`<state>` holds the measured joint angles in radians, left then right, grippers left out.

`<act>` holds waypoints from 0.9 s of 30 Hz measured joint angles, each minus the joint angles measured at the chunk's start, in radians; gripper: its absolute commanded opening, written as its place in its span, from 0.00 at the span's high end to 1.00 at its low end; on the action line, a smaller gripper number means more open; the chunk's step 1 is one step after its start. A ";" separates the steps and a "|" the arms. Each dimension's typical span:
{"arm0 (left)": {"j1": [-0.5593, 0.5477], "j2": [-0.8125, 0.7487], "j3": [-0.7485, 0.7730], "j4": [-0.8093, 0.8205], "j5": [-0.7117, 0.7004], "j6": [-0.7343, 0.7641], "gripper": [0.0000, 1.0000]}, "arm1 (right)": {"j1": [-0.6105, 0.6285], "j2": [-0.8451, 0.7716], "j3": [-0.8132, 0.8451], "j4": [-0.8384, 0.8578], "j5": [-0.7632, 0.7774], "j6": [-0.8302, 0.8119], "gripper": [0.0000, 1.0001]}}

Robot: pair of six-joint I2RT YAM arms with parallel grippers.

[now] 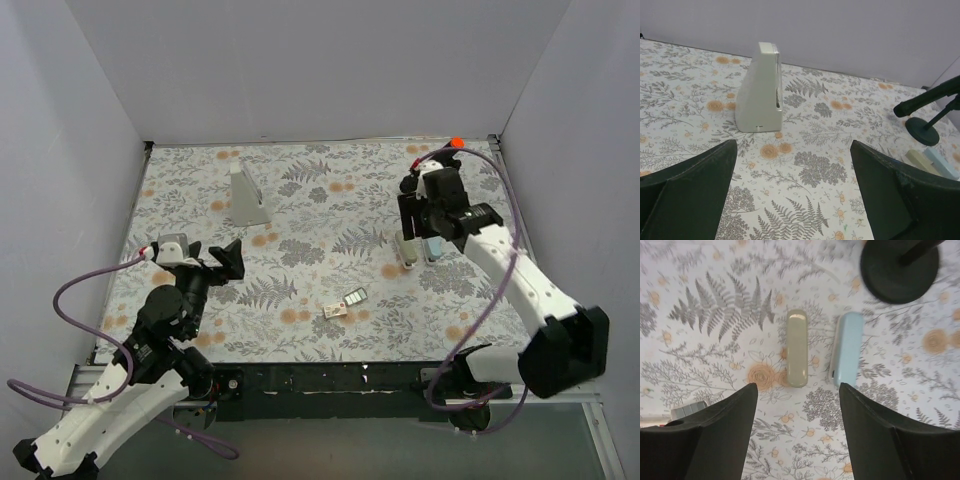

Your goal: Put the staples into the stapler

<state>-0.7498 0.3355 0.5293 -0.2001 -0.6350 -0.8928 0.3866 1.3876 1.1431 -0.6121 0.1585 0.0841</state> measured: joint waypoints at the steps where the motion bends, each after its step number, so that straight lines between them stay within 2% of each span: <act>1: 0.000 -0.015 0.000 -0.004 -0.010 -0.004 0.02 | 0.000 -0.054 -0.015 0.015 0.007 0.001 0.24; 5: 0.000 -0.093 0.000 -0.002 -0.053 -0.013 0.02 | -0.001 -0.372 -0.124 0.099 0.093 0.011 0.15; 10: 0.001 -0.163 0.000 0.008 -0.072 -0.021 0.02 | -0.001 -0.764 -0.285 0.204 0.212 0.008 0.14; 17: 0.002 -0.253 0.000 0.032 -0.037 -0.019 0.02 | -0.001 -1.122 -0.510 0.327 0.309 -0.019 0.14; 18: 0.002 -0.307 0.000 0.051 -0.024 -0.018 0.02 | -0.001 -1.212 -0.587 0.350 0.321 -0.032 0.14; 27: 0.002 -0.336 -0.045 0.100 -0.035 -0.019 0.02 | -0.001 -1.319 -0.668 0.427 0.344 -0.041 0.14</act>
<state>-0.7479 -0.0010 0.4847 -0.1005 -0.6701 -0.9123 0.3855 0.0689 0.4747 -0.1848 0.5026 0.0429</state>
